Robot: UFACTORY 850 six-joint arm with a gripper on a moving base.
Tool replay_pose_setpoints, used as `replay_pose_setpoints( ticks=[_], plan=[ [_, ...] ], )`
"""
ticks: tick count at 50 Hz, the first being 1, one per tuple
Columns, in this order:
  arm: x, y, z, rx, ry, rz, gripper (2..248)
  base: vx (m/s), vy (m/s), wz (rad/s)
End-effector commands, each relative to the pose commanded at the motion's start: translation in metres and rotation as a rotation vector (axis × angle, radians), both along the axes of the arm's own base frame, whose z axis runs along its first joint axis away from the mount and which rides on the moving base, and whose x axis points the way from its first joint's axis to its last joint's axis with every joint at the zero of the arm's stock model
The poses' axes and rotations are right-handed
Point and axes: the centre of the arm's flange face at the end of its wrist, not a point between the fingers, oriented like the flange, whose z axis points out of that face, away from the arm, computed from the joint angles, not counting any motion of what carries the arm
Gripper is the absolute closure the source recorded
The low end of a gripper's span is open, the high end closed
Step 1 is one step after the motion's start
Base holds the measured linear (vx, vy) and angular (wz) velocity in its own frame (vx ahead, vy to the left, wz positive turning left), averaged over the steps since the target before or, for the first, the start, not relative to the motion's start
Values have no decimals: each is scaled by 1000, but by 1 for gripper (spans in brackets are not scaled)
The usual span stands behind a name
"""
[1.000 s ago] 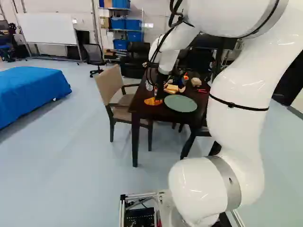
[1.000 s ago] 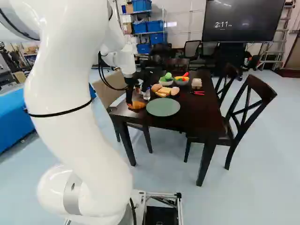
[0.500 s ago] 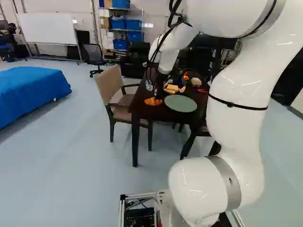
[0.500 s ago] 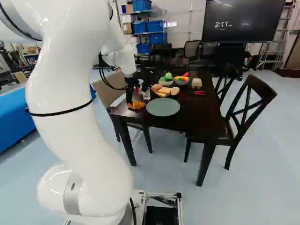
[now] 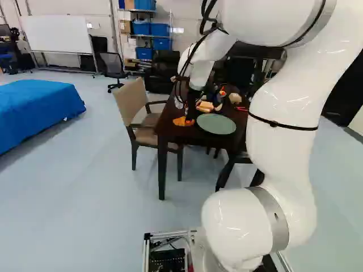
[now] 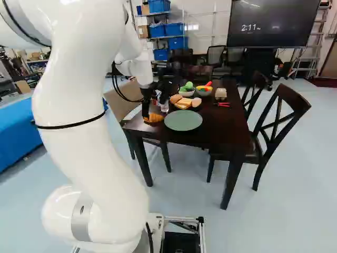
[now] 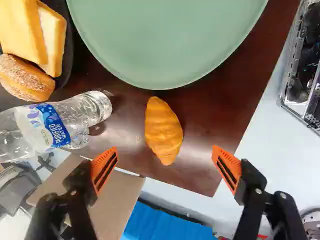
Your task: Move the croissant to the empty plate
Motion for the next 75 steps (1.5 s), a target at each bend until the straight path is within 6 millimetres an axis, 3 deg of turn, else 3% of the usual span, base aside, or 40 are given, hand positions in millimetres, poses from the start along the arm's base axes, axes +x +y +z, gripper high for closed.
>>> replay_pose_setpoints(
  ticks=[30, 75],
  plan=[
    [15, 0, -43, -2, 70, 0, 3, 0, 0, 0],
    [13, 0, -36, -2, 59, 0, 3, 0, 0, 0]
  ],
)
